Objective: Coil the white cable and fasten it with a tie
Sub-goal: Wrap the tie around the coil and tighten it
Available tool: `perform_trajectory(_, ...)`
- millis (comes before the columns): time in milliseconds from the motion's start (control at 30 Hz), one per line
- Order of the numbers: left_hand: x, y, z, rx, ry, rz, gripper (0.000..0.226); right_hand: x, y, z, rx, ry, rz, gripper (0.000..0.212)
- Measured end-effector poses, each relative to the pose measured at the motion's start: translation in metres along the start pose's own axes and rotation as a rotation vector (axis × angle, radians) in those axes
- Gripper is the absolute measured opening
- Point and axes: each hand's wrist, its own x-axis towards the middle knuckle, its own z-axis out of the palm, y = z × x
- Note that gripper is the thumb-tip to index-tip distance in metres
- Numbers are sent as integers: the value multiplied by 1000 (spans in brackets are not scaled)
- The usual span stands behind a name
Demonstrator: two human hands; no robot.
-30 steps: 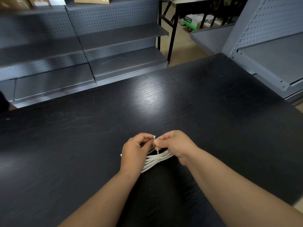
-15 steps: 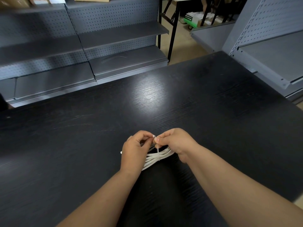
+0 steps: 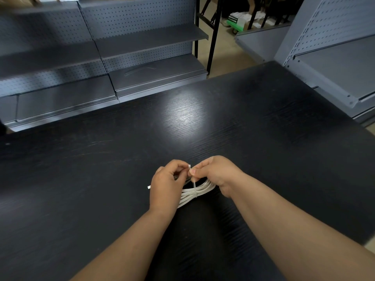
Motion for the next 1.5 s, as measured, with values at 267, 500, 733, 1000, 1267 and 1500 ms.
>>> perform_trajectory(267,0,2,0,2,1,-10,31,0,1,-1,-7,-14,-12,15)
perform_trajectory(500,-1,2,0,9,-2,-8,31,1,-1,-1,-33,-10,-1,8)
perform_trajectory(733,0,1,1,-4,3,-2,32,3,-1,0,-39,7,11,11)
perform_trajectory(1000,2,-2,1,-2,-6,7,30,3,-1,1,-8,19,15,12)
perform_trajectory(1267,4,-1,0,-3,-32,22,37,-1,0,0,14,7,-4,7)
perform_trajectory(1500,4,2,-2,34,-75,32,33,-1,2,2,4,27,-16,12)
